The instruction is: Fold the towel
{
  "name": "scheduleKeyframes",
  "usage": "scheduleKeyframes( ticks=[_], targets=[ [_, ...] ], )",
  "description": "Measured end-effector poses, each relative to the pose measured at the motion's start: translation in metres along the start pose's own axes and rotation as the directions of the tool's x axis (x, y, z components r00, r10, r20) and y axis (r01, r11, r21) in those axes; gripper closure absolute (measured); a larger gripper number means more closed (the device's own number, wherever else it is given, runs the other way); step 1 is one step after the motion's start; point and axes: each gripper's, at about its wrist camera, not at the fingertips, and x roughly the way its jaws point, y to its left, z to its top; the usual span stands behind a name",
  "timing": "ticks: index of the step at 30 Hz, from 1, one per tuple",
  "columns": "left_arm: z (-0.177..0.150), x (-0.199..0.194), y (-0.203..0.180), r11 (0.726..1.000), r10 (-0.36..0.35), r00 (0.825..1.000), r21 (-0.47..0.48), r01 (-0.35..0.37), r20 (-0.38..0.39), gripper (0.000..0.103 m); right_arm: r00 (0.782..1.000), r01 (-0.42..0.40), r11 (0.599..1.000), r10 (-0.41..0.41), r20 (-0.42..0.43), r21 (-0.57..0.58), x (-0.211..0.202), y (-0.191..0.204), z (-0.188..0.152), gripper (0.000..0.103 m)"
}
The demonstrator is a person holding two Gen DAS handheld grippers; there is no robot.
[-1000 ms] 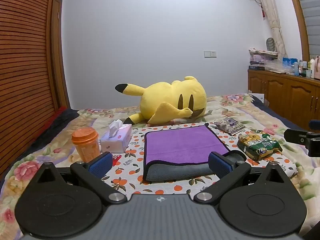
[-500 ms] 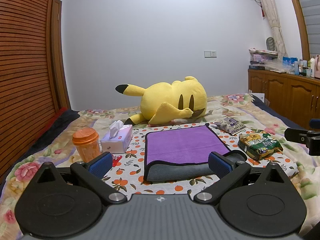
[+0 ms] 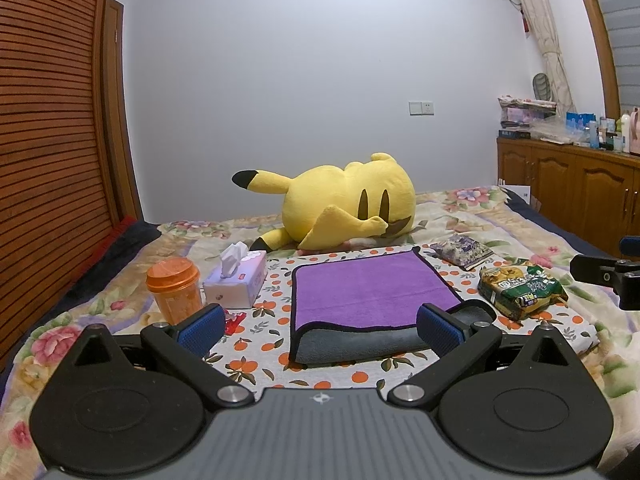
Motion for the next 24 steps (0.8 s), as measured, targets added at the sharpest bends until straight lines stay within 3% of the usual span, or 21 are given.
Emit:
scheduleKeyframes(
  ticks=[24],
  targets=[
    [-0.0030, 0.0037, 0.0027, 1.000, 0.002, 1.000, 0.006, -0.002, 0.000, 0.000, 1.000, -0.001, 1.000, 0.001, -0.001, -0.002, 0.0002, 0.0018, 0.0005, 0.000]
  ],
)
